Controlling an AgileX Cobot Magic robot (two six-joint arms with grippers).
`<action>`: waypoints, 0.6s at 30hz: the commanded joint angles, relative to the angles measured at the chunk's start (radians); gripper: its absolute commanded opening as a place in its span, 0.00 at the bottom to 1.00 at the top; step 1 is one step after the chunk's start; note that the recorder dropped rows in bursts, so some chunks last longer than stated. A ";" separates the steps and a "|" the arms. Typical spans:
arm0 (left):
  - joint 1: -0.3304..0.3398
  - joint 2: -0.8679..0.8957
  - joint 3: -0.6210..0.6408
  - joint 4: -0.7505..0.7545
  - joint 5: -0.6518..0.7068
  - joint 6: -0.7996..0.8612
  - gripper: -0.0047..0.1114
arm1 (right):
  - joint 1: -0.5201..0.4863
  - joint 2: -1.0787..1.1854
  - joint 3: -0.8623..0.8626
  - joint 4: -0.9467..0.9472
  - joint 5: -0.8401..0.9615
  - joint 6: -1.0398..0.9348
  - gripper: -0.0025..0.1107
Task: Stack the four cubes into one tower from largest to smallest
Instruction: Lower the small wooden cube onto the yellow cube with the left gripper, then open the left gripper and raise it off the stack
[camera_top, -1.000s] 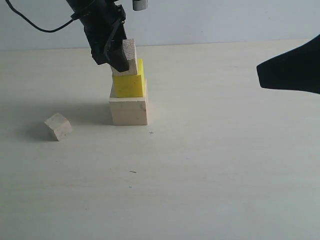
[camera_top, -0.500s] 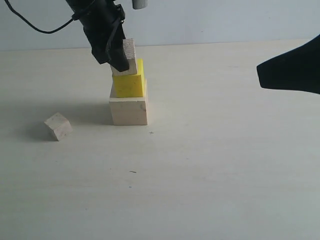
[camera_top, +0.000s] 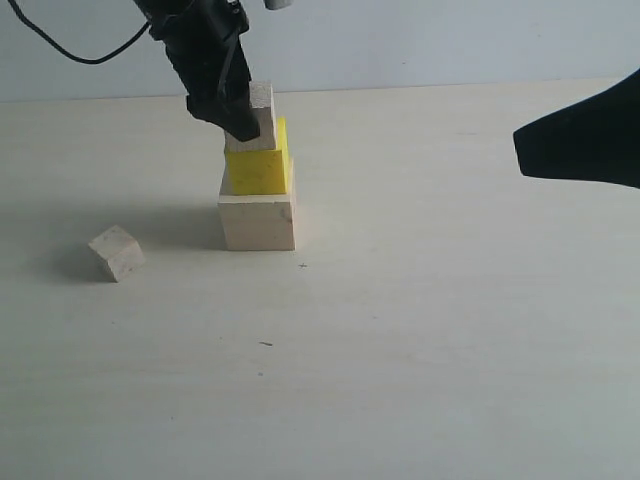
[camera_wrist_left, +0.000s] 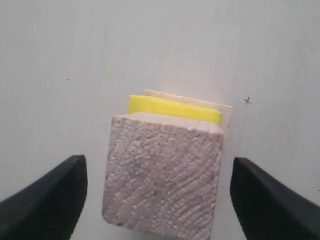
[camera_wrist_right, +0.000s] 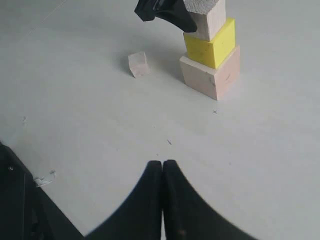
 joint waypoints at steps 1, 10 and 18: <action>0.003 -0.029 0.002 0.022 -0.007 -0.006 0.69 | -0.004 -0.009 0.004 0.002 0.000 0.002 0.02; 0.003 -0.030 0.002 0.025 -0.011 -0.011 0.69 | -0.004 -0.009 0.004 0.002 0.002 0.002 0.02; 0.003 -0.030 0.002 0.061 -0.040 -0.022 0.69 | -0.004 -0.009 0.004 0.006 0.010 0.002 0.02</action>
